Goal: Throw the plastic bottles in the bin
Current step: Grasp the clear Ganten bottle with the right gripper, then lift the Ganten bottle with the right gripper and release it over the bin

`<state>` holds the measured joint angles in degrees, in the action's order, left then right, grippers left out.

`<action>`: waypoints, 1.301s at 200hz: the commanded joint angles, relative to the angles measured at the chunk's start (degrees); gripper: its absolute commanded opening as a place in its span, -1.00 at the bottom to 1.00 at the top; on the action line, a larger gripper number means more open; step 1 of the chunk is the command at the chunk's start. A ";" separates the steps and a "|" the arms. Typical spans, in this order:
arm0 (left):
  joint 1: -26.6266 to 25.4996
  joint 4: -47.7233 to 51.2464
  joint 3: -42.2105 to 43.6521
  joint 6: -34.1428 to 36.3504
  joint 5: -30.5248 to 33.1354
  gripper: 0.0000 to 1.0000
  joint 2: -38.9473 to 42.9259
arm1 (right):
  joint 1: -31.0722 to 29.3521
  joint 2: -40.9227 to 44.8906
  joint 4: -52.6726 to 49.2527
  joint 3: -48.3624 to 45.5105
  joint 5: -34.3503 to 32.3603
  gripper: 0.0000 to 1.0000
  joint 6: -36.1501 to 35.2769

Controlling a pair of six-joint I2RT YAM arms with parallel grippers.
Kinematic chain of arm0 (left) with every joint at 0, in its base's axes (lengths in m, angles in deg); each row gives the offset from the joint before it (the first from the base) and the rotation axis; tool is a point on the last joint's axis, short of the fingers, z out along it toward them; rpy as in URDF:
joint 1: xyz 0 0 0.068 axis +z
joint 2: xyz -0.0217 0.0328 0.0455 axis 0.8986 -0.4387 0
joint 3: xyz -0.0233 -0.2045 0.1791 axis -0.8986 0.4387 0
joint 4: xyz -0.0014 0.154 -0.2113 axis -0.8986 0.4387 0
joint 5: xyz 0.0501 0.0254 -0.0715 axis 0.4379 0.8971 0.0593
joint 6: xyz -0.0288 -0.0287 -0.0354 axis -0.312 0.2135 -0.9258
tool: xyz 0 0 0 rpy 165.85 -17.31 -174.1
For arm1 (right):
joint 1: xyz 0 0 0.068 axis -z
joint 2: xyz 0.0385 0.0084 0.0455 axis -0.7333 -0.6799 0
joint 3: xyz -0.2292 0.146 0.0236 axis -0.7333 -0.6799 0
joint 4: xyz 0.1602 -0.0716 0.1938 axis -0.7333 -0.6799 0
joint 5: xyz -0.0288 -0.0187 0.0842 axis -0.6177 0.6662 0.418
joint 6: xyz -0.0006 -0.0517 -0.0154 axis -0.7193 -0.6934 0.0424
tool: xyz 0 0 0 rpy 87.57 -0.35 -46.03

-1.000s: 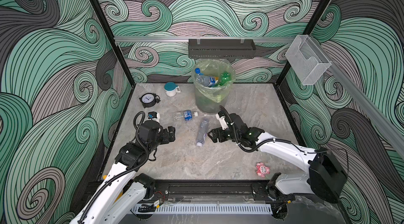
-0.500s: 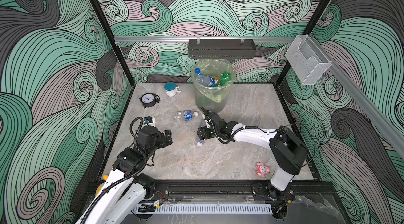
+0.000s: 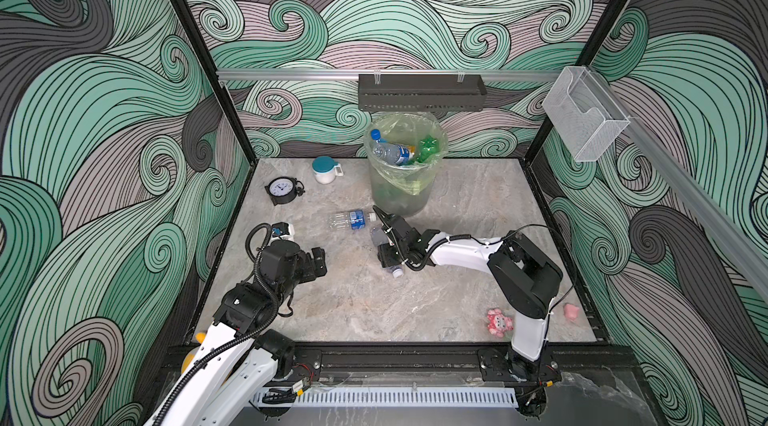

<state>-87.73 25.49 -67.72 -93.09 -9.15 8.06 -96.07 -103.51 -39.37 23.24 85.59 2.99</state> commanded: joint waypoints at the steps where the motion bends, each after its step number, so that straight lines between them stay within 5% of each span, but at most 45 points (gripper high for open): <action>1: 0.62 0.93 -0.11 -0.73 1.24 0.93 -0.29 | 0.47 2.37 -1.65 -2.90 -2.35 0.19 -0.52; 185: 0.58 -1.19 0.94 -2.96 1.24 0.93 -2.55 | 2.23 44.19 -5.05 -20.43 -5.66 -0.06 -13.22; 225: 0.55 -1.56 1.04 -3.67 0.77 0.93 -2.59 | 5.39 41.63 -7.88 -5.59 -2.97 -0.06 -20.16; 260: 0.67 -0.98 0.85 -3.85 -0.13 0.93 -1.61 | 15.58 26.12 -7.67 20.88 6.13 -0.08 -22.95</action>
<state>-87.73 24.72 -66.36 -95.99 -9.00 5.72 -86.54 -69.11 -49.16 29.58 84.89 -16.38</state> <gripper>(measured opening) 0.963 0.464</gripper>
